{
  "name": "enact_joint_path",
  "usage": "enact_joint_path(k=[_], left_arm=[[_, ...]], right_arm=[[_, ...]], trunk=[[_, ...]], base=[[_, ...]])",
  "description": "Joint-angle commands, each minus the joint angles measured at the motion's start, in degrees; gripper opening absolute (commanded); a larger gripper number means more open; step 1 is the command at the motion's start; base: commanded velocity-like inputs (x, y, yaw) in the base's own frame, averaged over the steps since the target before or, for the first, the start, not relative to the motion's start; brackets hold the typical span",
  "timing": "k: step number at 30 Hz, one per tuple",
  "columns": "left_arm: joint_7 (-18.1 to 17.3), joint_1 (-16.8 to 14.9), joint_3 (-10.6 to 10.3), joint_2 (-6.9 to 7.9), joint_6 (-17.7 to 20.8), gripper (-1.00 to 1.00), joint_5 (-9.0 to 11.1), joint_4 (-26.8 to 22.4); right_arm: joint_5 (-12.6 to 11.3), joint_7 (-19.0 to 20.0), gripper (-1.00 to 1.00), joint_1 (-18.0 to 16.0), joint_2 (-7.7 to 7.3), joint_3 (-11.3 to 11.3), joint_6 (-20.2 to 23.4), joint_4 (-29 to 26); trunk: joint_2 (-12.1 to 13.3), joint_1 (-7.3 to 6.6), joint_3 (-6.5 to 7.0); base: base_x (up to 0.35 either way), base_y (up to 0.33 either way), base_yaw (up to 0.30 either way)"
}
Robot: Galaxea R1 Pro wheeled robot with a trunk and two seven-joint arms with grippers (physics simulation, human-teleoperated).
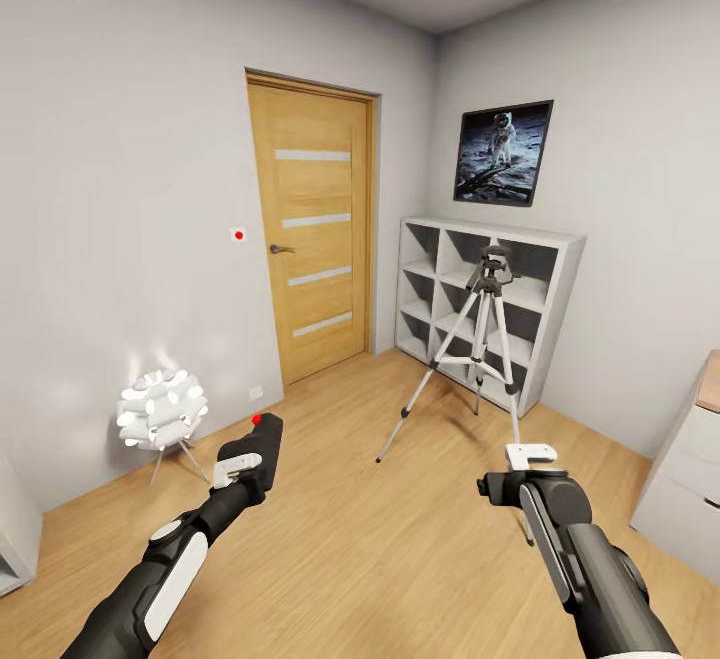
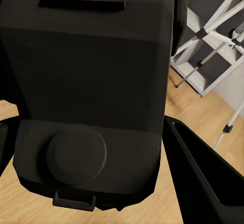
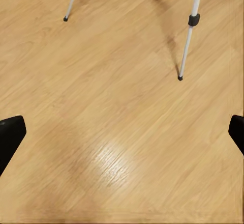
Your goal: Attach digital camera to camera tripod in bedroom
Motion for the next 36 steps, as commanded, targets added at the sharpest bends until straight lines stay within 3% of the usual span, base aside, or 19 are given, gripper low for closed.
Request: enact_joint_path(k=[1, 6, 7, 17, 18, 19, 24, 31, 36], left_arm=[[-0.06, -0.01, -0.07, 0.07, 0.31, -1.00, 0.46, -0.03], [-0.07, -0.01, -0.07, 0.10, 0.39, -1.00, 0.47, -0.01], [-0.12, -0.01, -0.07, 0.11, 0.40, -1.00, 0.48, -0.04], [-0.17, -0.01, -0.07, 0.16, 0.48, -1.00, 0.48, -0.06], [-0.17, -0.01, -0.07, 0.28, 0.55, -1.00, 0.54, -0.02], [-0.17, -0.01, -0.07, 0.32, 0.53, -1.00, 0.55, -0.01], [-0.17, -0.01, -0.07, 0.36, 0.54, -1.00, 0.58, -0.03], [-0.17, -0.01, -0.07, 0.37, 0.58, -1.00, 0.64, -0.01], [-0.17, -0.01, -0.07, 0.38, 0.66, -1.00, 0.65, 0.24]], right_arm=[[-0.03, -0.22, 1.00, -0.02, -0.15, 0.03, 0.09, 2.50], [0.02, -0.11, 1.00, -0.02, -0.69, 0.03, -4.06, 15.81], [0.06, -0.10, 1.00, -0.02, -0.82, 0.08, -10.71, 27.34], [0.09, -0.43, 1.00, -0.02, -1.52, 0.43, -32.08, 57.31], [0.06, -0.19, 1.00, -0.02, -1.85, 0.51, -42.45, 70.03], [0.02, -0.06, 1.00, -0.02, -1.98, 0.53, -46.95, 73.61], [-0.03, 0.11, 1.00, 1.78, -2.09, 0.55, -54.49, 78.01], [-0.22, 0.00, 1.00, 9.17, -1.92, 0.49, -57.72, 79.38], [-0.22, -0.01, 1.00, 11.24, -1.62, 0.47, -58.92, 79.55]], trunk=[[-0.05, 0.02, -0.02], [-0.05, 0.02, -0.02], [-0.05, 0.02, -0.02], [-0.05, 0.02, -0.02], [-0.05, 0.02, -0.02], [-0.05, 0.02, -0.02], [-0.05, 0.02, -0.02], [-0.05, 0.02, -0.02], [-0.05, 0.02, -0.02]], base=[[0.000, 0.000, 0.000], [0.000, 0.000, 0.000], [0.000, 0.000, 0.000], [0.000, 0.000, 0.000], [0.000, 0.000, 0.000], [0.000, 0.000, 0.000], [0.000, 0.000, 0.000], [0.000, 0.000, 0.000], [0.000, 0.000, 0.000]])
